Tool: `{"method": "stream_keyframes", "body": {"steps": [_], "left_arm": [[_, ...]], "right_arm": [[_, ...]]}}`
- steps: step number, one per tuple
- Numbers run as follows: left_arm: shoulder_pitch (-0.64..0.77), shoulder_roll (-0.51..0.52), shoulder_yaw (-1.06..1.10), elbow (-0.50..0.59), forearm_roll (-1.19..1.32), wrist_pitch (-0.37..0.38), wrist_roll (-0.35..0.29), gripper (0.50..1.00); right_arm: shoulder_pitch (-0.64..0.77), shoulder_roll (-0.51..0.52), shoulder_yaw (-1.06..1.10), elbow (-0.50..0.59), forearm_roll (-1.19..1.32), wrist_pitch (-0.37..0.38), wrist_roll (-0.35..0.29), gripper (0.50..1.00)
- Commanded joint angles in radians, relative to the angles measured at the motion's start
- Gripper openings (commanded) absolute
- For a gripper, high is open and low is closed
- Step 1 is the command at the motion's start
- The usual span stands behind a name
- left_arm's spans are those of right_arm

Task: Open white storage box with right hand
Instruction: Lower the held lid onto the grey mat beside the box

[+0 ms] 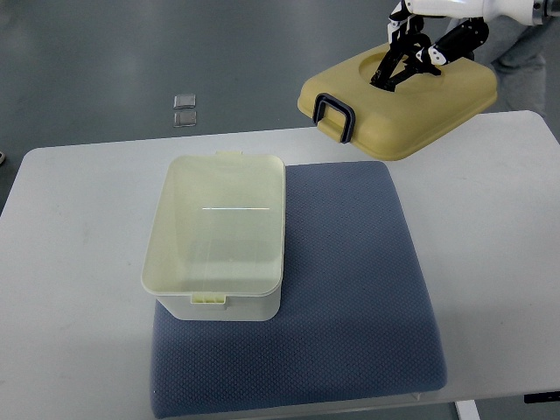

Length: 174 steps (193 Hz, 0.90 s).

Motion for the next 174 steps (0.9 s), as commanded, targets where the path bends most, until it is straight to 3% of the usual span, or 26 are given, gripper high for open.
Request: {"method": "stream_keyframes", "body": {"steps": [1, 47, 86, 154, 156, 157, 158, 159, 160, 161, 162, 163, 167, 174], "left_arm": [[0.000, 0.000, 0.000, 0.000, 0.001, 0.000, 0.000, 1.000], [0.000, 0.000, 0.000, 0.000, 0.000, 0.000, 0.000, 1.000], [0.000, 0.000, 0.000, 0.000, 0.001, 0.000, 0.000, 1.000], [0.000, 0.000, 0.000, -0.001, 0.000, 0.000, 0.000, 1.000], [0.000, 0.000, 0.000, -0.001, 0.000, 0.000, 0.000, 1.000], [0.000, 0.000, 0.000, -0.001, 0.000, 0.000, 0.000, 1.000], [0.000, 0.000, 0.000, -0.001, 0.000, 0.000, 0.000, 1.000], [0.000, 0.000, 0.000, 0.000, 0.000, 0.000, 0.000, 1.000], [0.000, 0.000, 0.000, 0.000, 0.000, 0.000, 0.000, 1.000], [0.000, 0.000, 0.000, -0.001, 0.000, 0.000, 0.000, 1.000], [0.000, 0.000, 0.000, -0.001, 0.000, 0.000, 0.000, 1.000], [0.000, 0.000, 0.000, 0.000, 0.001, 0.000, 0.000, 1.000], [0.000, 0.000, 0.000, 0.000, 0.000, 0.000, 0.000, 1.000], [-0.001, 0.000, 0.000, 0.000, 0.000, 0.000, 0.000, 1.000]], "right_arm": [[-0.050, 0.001, -0.002, -0.012, -0.001, -0.025, 0.000, 0.500], [-0.183, 0.055, -0.003, -0.035, -0.010, -0.079, -0.004, 0.500], [-0.272, 0.133, -0.003, -0.124, -0.014, -0.141, -0.004, 0.500], [-0.355, 0.245, 0.000, -0.139, -0.008, -0.161, -0.008, 0.500], [-0.357, 0.248, 0.001, -0.139, -0.008, -0.163, -0.009, 0.509], [-0.358, 0.250, 0.001, -0.139, -0.007, -0.163, -0.009, 0.553], [-0.358, 0.250, 0.001, -0.139, -0.007, -0.163, -0.009, 0.554], [-0.360, 0.253, 0.001, -0.139, -0.007, -0.163, -0.008, 0.596], [-0.360, 0.253, 0.001, -0.139, -0.007, -0.163, -0.008, 0.596], [-0.363, 0.254, 0.001, -0.139, -0.005, -0.163, -0.008, 0.633], [-0.363, 0.254, 0.001, -0.139, -0.005, -0.163, -0.008, 0.633], [-0.363, 0.257, 0.003, -0.139, -0.005, -0.163, -0.008, 0.670], [-0.366, 0.262, 0.003, -0.139, -0.002, -0.163, -0.008, 0.729], [-0.372, 0.268, 0.004, -0.138, -0.001, -0.163, -0.006, 0.784]]}}
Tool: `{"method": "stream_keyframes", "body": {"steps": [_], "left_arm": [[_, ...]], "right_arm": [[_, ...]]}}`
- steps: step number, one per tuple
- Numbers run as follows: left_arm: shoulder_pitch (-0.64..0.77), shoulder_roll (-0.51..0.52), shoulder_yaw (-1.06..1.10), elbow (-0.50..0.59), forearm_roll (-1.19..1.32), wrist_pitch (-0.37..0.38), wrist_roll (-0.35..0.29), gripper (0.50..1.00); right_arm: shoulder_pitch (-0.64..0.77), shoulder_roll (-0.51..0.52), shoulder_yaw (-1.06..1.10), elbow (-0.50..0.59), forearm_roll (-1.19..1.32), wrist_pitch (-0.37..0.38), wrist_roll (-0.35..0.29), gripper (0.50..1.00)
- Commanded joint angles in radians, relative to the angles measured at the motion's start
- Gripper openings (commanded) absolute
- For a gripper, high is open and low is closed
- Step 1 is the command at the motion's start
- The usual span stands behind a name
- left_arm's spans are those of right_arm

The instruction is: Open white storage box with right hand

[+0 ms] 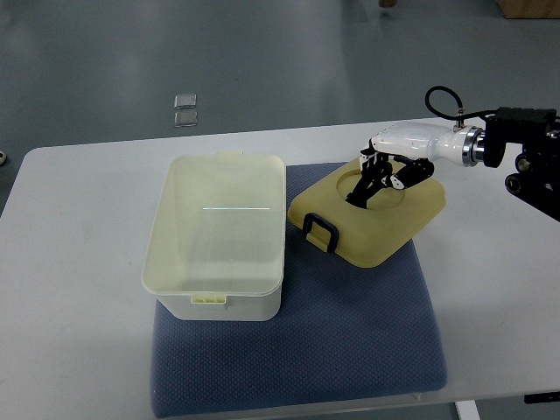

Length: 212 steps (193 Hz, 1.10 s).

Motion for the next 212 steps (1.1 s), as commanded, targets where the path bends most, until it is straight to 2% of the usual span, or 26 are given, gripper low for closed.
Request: {"method": "stream_keyframes", "body": {"steps": [1, 13, 16, 18, 23, 42, 73, 88, 143, 162, 181, 212], "left_arm": [[-0.001, 0.000, 0.000, 0.000, 0.000, 0.000, 0.000, 1.000], [0.000, 0.000, 0.000, 0.000, 0.000, 0.000, 0.000, 1.000], [0.000, 0.000, 0.000, 0.000, 0.000, 0.000, 0.000, 1.000], [0.000, 0.000, 0.000, 0.000, 0.000, 0.000, 0.000, 1.000], [0.000, 0.000, 0.000, 0.000, 0.000, 0.000, 0.000, 1.000], [0.000, 0.000, 0.000, 0.000, 0.000, 0.000, 0.000, 1.000], [0.000, 0.000, 0.000, 0.000, 0.000, 0.000, 0.000, 1.000], [-0.001, 0.000, 0.000, -0.001, 0.001, 0.000, 0.000, 1.000], [0.000, 0.000, 0.000, 0.000, 0.000, 0.000, 0.000, 1.000], [0.000, 0.000, 0.000, 0.000, 0.000, 0.000, 0.000, 1.000], [0.000, 0.000, 0.000, 0.000, 0.000, 0.000, 0.000, 1.000], [0.000, 0.000, 0.000, 0.000, 0.001, 0.000, 0.000, 1.000]], "right_arm": [[-0.017, 0.023, 0.004, 0.002, 0.007, -0.001, 0.002, 0.785], [-0.026, 0.034, 0.006, 0.002, 0.007, -0.001, 0.003, 0.840], [-0.028, 0.039, 0.007, 0.003, 0.007, -0.001, 0.005, 0.872], [-0.028, 0.039, 0.007, 0.003, 0.007, -0.001, 0.005, 0.872], [-0.029, 0.043, 0.010, 0.005, 0.009, -0.001, 0.005, 0.909], [-0.029, 0.046, 0.015, 0.006, 0.017, 0.001, 0.006, 0.928], [-0.023, 0.031, 0.021, 0.011, 0.103, 0.007, 0.009, 0.928], [-0.012, 0.020, 0.036, 0.012, 0.156, 0.041, 0.008, 0.930], [0.055, -0.042, 0.170, 0.028, 0.241, 0.398, -0.005, 0.938], [0.071, -0.046, 0.219, 0.026, 0.351, 0.488, -0.011, 0.938], [0.069, -0.052, 0.227, 0.017, 0.506, 0.490, -0.028, 0.938], [0.049, -0.038, 0.224, -0.048, 0.850, 0.490, -0.153, 0.938]]}}
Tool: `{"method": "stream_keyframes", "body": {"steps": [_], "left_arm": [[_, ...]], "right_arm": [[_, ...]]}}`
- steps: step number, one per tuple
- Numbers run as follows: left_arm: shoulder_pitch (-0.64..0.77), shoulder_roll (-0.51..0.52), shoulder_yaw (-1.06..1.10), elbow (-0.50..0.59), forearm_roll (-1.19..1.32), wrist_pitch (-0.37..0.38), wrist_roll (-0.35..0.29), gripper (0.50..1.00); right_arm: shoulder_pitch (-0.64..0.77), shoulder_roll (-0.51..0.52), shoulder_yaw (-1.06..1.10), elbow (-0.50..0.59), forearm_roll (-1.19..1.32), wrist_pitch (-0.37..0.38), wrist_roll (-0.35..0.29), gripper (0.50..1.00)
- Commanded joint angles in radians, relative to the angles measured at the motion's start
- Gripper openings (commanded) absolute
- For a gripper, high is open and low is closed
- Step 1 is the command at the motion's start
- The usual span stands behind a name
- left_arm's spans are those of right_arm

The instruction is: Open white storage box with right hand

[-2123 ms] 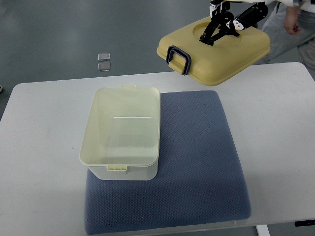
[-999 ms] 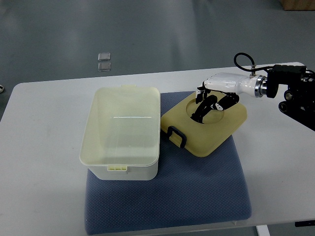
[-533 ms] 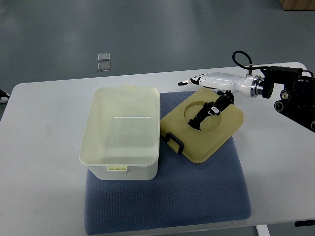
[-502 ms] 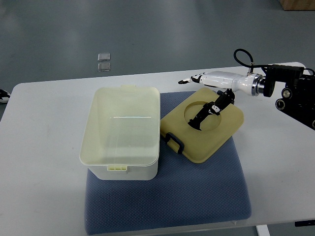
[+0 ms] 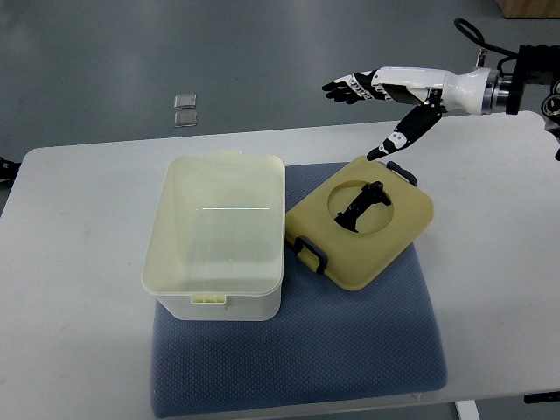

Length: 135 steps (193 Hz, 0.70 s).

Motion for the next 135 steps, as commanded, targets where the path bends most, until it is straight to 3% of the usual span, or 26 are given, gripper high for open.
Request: {"method": "stream_keyframes", "body": {"steps": [1, 55, 84, 135], "left_arm": [[0.000, 0.000, 0.000, -0.001, 0.000, 0.000, 0.000, 1.000], [0.000, 0.000, 0.000, 0.000, 0.000, 0.000, 0.000, 1.000], [0.000, 0.000, 0.000, 0.000, 0.000, 0.000, 0.000, 1.000], [0.000, 0.000, 0.000, -0.001, 0.000, 0.000, 0.000, 1.000]], "right_arm": [[-0.019, 0.014, -0.002, -0.050, 0.236, 0.001, -0.086, 0.938], [-0.115, 0.103, -0.002, -0.151, 0.895, -0.144, -0.363, 0.938], [-0.166, 0.154, -0.004, -0.187, 1.164, -0.184, -0.466, 0.938], [-0.230, 0.218, -0.004, -0.202, 1.231, -0.230, -0.485, 0.938]]}}
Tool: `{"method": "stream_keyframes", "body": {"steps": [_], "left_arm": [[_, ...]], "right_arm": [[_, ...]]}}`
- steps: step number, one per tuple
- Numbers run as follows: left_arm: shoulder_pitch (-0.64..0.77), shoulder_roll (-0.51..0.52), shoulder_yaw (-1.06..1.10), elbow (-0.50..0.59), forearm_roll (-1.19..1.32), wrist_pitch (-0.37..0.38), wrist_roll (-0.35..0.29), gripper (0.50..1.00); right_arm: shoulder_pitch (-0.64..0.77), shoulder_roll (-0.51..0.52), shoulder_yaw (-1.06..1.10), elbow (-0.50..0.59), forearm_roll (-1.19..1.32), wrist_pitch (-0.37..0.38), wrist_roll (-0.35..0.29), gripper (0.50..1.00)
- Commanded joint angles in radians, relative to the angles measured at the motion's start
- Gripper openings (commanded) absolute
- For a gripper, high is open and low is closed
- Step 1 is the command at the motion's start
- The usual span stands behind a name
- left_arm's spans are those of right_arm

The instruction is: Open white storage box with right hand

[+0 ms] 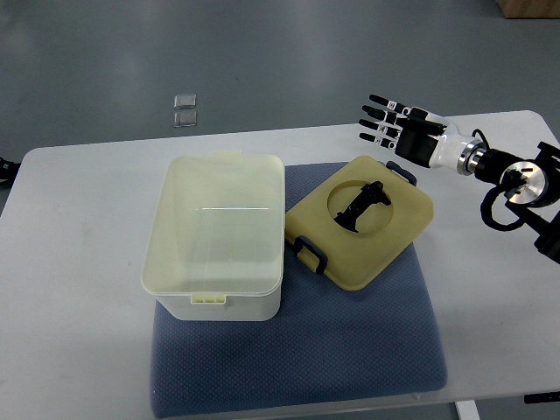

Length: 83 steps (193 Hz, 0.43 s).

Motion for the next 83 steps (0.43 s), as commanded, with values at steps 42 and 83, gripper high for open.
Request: {"method": "stream_keyframes", "body": {"steps": [42, 83], "left_arm": [[0.000, 0.000, 0.000, 0.000, 0.000, 0.000, 0.000, 1.000], [0.000, 0.000, 0.000, 0.000, 0.000, 0.000, 0.000, 1.000]], "right_arm": [[-0.015, 0.011, 0.008, -0.001, 0.010, 0.007, 0.066, 0.938], [-0.013, 0.010, 0.009, -0.001, 0.010, 0.010, 0.080, 0.938]]}}
